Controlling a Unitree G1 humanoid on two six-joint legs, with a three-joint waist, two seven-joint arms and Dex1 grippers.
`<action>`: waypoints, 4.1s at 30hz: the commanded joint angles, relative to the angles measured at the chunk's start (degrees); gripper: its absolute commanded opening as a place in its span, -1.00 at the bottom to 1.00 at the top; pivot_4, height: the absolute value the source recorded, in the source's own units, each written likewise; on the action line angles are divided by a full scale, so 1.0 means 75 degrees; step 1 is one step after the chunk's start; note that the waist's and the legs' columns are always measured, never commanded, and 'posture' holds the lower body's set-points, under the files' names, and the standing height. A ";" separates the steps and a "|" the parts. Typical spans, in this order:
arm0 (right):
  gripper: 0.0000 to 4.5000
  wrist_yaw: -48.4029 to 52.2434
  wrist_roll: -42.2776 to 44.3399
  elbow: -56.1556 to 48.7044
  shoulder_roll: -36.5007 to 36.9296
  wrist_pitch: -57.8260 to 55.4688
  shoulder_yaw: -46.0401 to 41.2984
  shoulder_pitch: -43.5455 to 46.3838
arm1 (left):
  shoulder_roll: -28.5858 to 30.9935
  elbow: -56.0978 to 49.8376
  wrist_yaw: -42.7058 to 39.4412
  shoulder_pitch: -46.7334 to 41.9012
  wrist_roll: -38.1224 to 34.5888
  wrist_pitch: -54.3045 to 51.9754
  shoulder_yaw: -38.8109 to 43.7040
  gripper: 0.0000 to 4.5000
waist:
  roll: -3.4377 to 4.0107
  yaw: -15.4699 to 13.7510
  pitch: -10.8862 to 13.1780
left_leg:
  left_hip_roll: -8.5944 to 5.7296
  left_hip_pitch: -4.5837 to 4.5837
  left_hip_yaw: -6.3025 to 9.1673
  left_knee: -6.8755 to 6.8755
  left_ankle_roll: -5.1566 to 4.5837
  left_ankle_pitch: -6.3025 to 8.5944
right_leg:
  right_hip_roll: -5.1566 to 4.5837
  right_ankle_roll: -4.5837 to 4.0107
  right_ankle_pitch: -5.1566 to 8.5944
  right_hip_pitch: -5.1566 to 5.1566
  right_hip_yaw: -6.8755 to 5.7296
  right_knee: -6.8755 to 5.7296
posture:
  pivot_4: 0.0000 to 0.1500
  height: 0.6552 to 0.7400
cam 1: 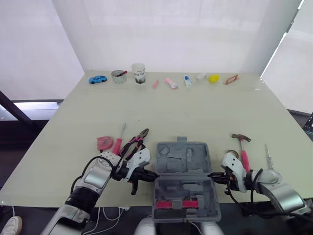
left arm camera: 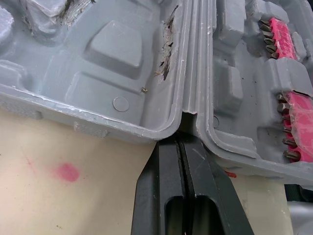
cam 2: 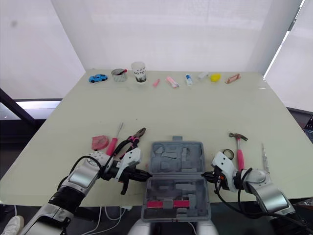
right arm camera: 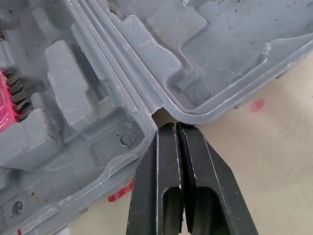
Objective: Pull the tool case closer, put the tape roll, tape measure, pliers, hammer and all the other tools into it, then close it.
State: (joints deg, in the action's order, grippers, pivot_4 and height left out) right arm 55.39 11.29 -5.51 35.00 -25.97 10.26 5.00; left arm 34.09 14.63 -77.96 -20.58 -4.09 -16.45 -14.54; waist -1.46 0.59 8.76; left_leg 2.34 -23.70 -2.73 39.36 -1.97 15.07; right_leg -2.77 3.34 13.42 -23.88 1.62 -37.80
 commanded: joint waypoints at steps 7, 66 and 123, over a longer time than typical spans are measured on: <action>-0.96 -0.0107 0.0132 -0.0176 0.0103 0.0105 -0.0205 -0.0127 | -0.0047 0.0052 0.0163 -0.0161 -0.0084 0.0138 -0.0061 -1.00 | 0.0000 0.0000 0.0000 | 0.0000 0.0000 0.0000 0.0000 0.0000 0.0000 | 0.0000 0.0000 0.0000 0.0001 0.0000 0.0001 | 1.00 1.00; 0.51 -0.1062 0.2027 -0.0440 -0.0802 0.2763 -0.4253 -0.2425 | 0.0629 -0.2392 0.1433 0.3164 -0.3634 -0.0423 0.4440 -0.05 | 0.0011 0.0005 0.0005 | 0.0014 0.0017 0.0017 -0.0010 0.0001 0.0000 | -0.0010 -0.0013 0.0008 0.0010 0.0010 0.0014 | 1.00 1.00; 1.00 0.1856 -0.1698 0.0686 0.2871 -0.0322 0.1511 0.2983 | 0.0789 -0.2531 -0.1196 0.0403 -0.4045 0.0695 0.2191 0.99 | 0.0038 -0.0004 0.0026 | 0.0005 -0.0008 -0.0004 -0.0109 0.0003 0.0001 | -0.0020 -0.0012 0.0011 -0.0006 -0.0044 0.0111 | 1.00 1.00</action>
State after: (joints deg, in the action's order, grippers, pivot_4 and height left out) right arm 69.08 1.04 -1.05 56.55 -28.66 20.80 25.92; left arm 40.06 -2.00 -86.23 -17.03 -34.68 -12.69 1.89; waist -1.18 0.55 8.96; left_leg 2.38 -23.78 -2.77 38.56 -1.94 15.08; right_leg -2.93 3.25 13.50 -23.93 1.29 -36.96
